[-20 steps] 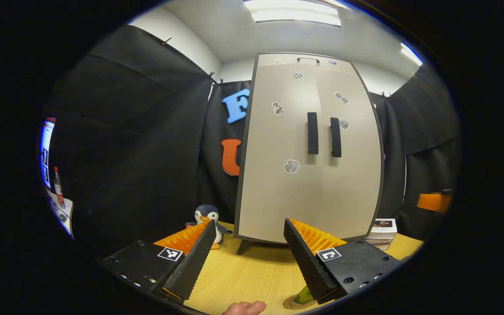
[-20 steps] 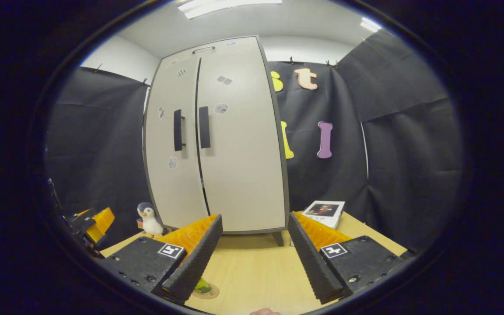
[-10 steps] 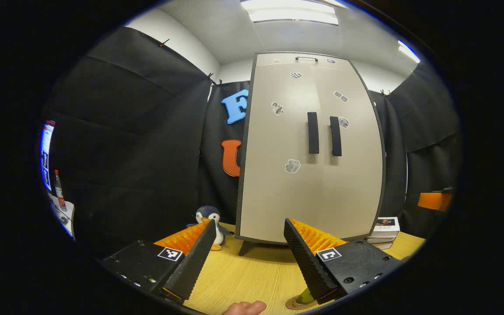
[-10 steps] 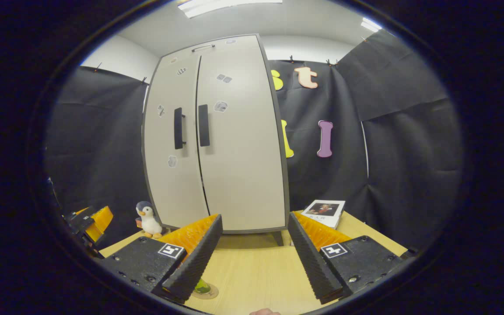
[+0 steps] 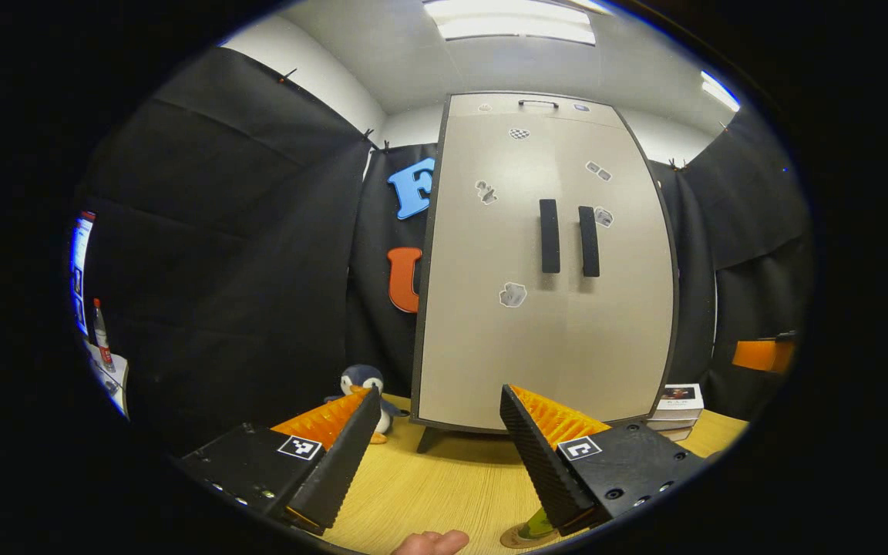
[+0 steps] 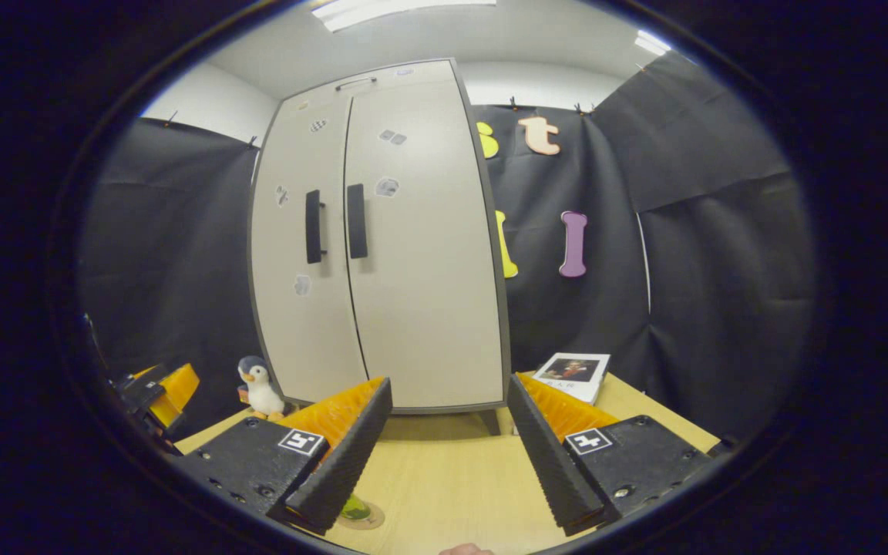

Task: Grasp the bottle in the cabinet with the left hand and place it on the coaster, then close the right door with the right hand and the left door with the left hand.

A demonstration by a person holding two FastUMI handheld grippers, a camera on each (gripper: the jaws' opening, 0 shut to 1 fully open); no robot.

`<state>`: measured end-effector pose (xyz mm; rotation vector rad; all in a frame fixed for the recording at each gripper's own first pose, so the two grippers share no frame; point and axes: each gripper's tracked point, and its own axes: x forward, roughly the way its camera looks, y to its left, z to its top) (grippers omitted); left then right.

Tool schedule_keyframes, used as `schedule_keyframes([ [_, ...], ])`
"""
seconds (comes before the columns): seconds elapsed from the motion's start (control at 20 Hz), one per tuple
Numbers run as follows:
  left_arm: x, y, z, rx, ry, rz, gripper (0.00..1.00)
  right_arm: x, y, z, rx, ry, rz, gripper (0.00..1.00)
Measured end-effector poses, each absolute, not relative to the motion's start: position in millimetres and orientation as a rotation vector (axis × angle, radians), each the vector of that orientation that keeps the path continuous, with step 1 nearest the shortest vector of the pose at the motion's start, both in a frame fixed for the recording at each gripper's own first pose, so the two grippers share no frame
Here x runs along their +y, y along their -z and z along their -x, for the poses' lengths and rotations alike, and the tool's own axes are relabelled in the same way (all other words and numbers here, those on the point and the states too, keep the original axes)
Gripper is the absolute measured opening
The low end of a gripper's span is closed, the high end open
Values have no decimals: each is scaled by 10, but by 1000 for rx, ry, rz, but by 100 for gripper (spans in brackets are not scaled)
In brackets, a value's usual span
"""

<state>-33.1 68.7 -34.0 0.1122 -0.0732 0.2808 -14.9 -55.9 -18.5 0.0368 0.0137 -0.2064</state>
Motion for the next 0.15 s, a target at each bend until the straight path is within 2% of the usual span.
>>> schedule_keyframes([
  [0.05,687,337,333,-74,-282,-114,100,-563,182,139,14,205,-37,99],
  [0.1,677,339,331,-75,-282,-116,95,-568,177,122,14,205,-37,99],
  [0.15,685,335,321,-76,-283,-119,95,-566,193,122,15,205,-38,99],
])
